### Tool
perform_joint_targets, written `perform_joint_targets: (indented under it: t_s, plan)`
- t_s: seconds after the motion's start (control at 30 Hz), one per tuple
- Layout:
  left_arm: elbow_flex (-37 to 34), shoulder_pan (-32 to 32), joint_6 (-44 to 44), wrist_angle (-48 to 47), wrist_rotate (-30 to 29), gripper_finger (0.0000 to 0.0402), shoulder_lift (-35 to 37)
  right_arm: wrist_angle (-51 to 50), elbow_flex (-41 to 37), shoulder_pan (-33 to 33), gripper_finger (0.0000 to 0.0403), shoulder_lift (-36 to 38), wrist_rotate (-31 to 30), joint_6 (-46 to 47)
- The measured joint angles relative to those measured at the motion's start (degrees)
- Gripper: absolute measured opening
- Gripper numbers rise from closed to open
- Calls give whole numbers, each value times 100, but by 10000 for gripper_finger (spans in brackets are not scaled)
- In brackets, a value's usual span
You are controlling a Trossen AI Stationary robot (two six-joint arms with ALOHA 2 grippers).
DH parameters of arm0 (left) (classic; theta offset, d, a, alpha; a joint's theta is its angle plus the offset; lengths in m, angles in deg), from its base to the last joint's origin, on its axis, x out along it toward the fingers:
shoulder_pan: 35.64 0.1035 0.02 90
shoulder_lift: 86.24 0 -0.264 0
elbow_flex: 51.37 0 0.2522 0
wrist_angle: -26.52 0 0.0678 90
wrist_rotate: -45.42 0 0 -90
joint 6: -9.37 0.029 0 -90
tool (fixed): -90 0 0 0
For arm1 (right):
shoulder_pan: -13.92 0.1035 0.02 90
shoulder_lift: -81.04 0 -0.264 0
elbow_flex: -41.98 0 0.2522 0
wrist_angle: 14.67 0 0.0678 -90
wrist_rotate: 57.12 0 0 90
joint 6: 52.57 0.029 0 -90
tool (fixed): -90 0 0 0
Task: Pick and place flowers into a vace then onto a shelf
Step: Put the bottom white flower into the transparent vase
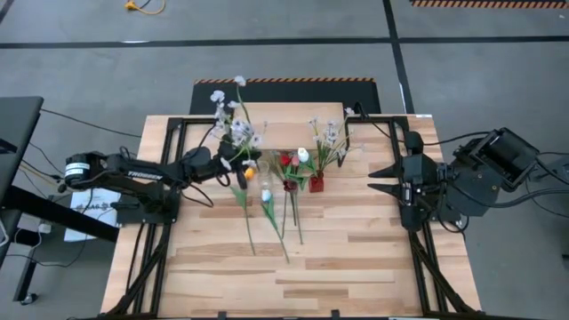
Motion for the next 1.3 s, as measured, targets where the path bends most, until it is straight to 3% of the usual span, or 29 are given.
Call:
perform_joint_targets:
  t_s: [0.43, 0.9, 1.3]
  plan:
    - [-105, -4, 47, 117, -36, 57, -2, 0, 0, 0, 79, 0, 0, 9]
    - [-103, 2, -329, 44, 42, 178, 1, 0, 2, 0, 79, 0, 2, 87]
    - [-54, -13, -845, -998, 285, 265, -17, 1, 2, -1, 79, -2, 15, 197]
